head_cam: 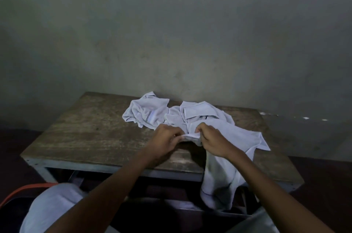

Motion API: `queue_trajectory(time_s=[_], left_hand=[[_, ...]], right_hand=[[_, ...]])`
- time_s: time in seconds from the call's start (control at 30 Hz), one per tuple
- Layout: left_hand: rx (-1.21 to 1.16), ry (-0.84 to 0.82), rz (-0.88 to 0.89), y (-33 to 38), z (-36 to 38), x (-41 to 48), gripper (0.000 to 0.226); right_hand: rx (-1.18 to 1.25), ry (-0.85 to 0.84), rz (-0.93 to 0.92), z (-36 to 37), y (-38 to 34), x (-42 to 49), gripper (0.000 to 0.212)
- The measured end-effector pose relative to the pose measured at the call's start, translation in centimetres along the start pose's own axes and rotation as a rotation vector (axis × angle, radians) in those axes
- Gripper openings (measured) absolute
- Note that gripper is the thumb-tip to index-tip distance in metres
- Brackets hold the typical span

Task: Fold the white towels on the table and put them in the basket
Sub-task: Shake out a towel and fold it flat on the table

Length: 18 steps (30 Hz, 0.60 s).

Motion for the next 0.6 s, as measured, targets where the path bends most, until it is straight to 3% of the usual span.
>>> queue_trajectory(time_s=[0.13,0.27,0.33,0.43,0.6], left_hand=[[0.044,0.038,0.021,1.3,-5.1,6.2,0.017],[0.091,0.09,0.045,3.0,-10.1,11.6,0.016],[0.104,0.118,0.043,3.4,-12.0,13.6,0.02],[0.058,0.132,-0.005,2.5,-12.9,15.1,0.026],[-0.091,0.097,-0.117,0.1,-10.7,13.5,0.02]], right_hand=[[0.085,0.107,0.007,-7.1,-1.4,3.3,0.006],[0.029,0.132,0.015,-12.9,-3.1,6.0,0.021],[0.005,0.17,-0.028,-15.5,-4.2,7.1,0.013],[-0.01,0.269,-0.066,-19.1,-5.7,8.2,0.009],[-0.04,0.265,-0.063,-20.8,-6.5,8.5,0.031]])
Point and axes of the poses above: each hand's wrist, its own x-axis towards the middle knuckle, its own z-axis out of the palm, y = z × x, the point moved 10 cm from there along x, towards the middle knuckle, and after that the axes turned 2 degrees about y, right-handed, at the moved point
